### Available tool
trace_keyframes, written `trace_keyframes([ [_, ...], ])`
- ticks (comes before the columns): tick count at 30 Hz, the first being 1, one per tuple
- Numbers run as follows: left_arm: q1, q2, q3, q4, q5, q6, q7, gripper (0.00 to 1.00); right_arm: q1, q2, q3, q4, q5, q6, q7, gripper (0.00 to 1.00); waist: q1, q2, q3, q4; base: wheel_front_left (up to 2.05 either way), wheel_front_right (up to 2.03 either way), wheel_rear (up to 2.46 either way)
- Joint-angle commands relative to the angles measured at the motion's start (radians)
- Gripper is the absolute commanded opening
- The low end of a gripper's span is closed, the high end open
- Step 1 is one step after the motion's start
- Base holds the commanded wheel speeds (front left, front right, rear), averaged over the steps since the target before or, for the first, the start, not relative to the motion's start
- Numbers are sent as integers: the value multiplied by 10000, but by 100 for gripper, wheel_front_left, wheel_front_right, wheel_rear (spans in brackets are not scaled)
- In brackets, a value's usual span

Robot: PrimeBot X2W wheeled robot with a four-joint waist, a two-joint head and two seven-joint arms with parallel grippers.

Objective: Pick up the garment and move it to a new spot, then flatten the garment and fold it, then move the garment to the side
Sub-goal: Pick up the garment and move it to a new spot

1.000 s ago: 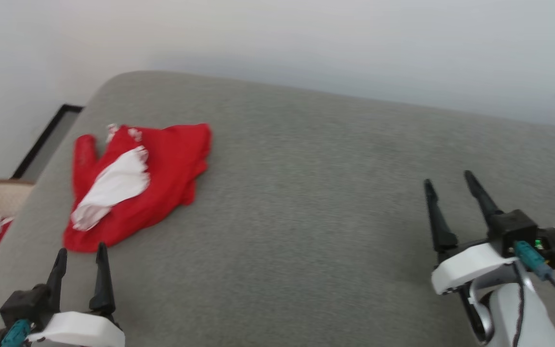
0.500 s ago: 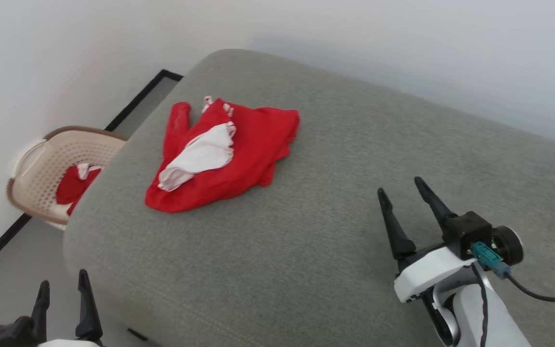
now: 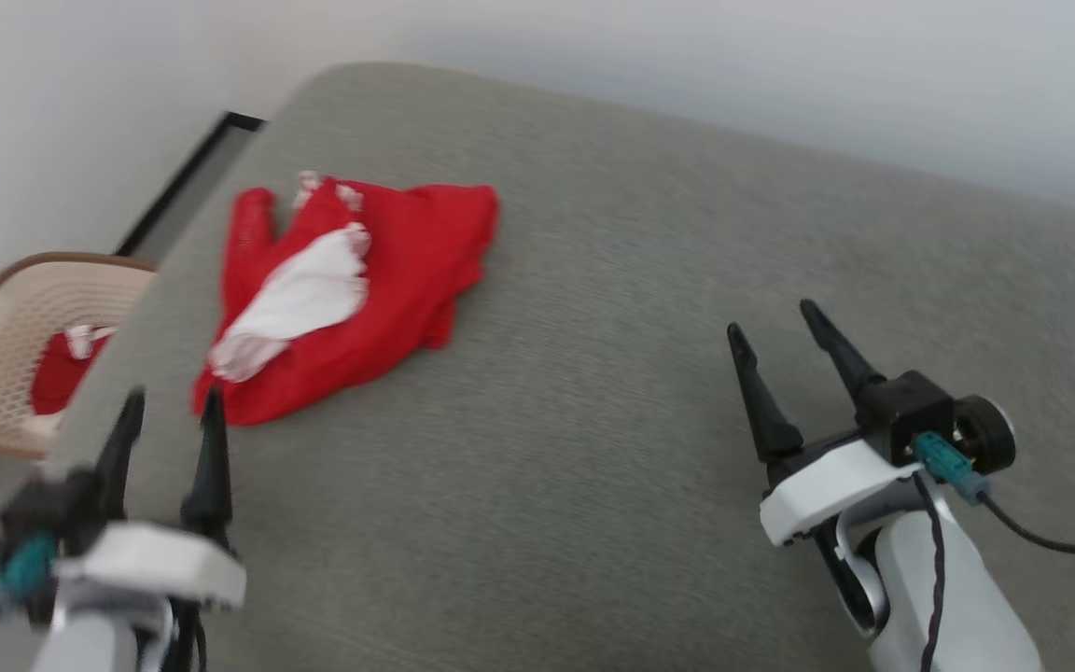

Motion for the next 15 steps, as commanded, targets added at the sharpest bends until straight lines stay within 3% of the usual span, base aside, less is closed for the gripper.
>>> trace_keyframes([
  [1,-742,529,-547,375,-400,6,-32,100,-208,3,-119,-76,-105,-3,-52,100,0,0,880,-992,0,0,0],
  [8,-3334,3402,-2822,2298,-2902,7,982,100,-507,19,-146,-398,80,-3,-52,100,0,0,2156,-2774,0,0,0],
  [9,-3334,3402,-2822,2298,-2902,7,982,100,-507,19,-146,-398,80,-3,-52,100,0,0,2156,-2774,0,0,0],
  [15,-4831,5242,-4198,3334,-5223,11,2739,100,-540,23,-304,-805,480,-1,-51,100,0,0,2890,-3791,0,0,0],
])
